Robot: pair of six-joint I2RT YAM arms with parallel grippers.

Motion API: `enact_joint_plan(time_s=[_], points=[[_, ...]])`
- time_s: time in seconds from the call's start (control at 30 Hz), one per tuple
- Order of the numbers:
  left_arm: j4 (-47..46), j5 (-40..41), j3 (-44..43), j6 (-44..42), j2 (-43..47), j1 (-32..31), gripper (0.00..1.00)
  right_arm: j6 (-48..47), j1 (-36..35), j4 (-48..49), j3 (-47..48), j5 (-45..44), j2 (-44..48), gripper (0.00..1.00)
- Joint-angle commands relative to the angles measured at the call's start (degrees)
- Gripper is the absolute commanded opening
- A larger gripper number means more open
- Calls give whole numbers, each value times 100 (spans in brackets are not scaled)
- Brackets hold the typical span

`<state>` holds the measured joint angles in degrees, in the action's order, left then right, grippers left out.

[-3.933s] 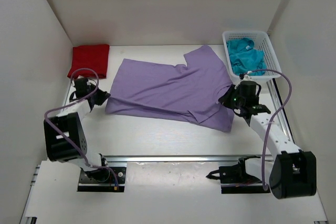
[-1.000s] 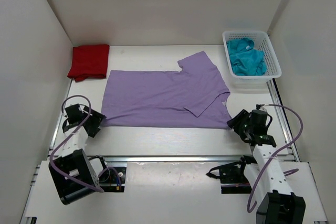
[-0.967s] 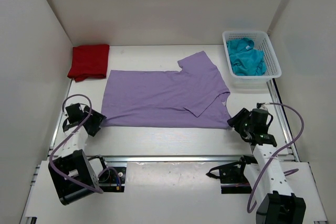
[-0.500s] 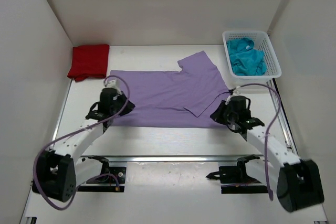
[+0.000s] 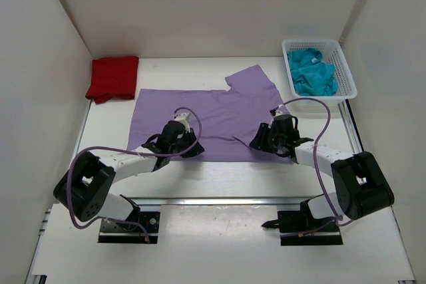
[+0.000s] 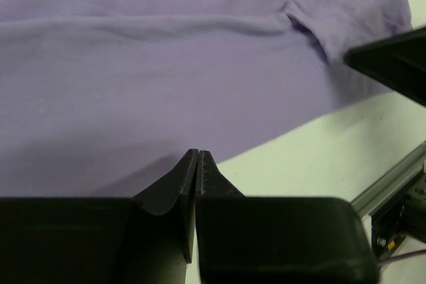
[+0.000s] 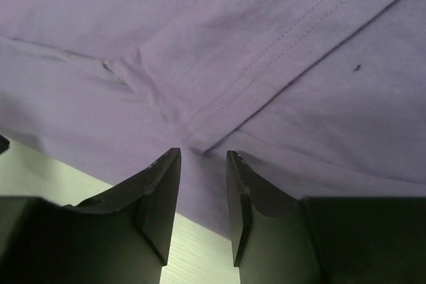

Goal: Fold and stack the t-shirts
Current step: Fold the flattened tshirt in 1/3 of the way

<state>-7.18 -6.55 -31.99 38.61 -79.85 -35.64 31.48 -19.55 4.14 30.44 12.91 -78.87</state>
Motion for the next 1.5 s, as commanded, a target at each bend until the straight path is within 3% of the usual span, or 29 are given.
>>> enact_joint_plan(time_s=[0.0, 0.23, 0.5, 0.67, 0.87, 1.13, 1.37, 1.47], points=[[-416, -110, 184, 42, -4, -145, 13, 24, 48, 404, 147, 98, -120, 32], [-644, -189, 553, 112, -65, -101, 12, 33, 66, 482, 182, 212, -392, 19], [-706, -241, 773, 103, -48, -75, 12, -28, 4, 517, 393, 169, -656, 26], [-776, -250, 922, 199, 5, 4, 12, 24, 56, 517, 560, 247, -787, 7], [-820, -242, 975, 252, 120, -58, 11, -125, 91, 439, 1068, 230, -1042, 0], [-785, -198, 1124, 296, 374, 56, 12, -450, 118, -378, 2931, 528, -2061, 6], [-662, -14, 1020, 288, 690, 154, 11, -415, -22, -125, 2960, 389, -1887, 28], [-522, 13, 879, 226, 699, 110, 12, -424, -75, -37, 2565, 301, -1492, 31]])
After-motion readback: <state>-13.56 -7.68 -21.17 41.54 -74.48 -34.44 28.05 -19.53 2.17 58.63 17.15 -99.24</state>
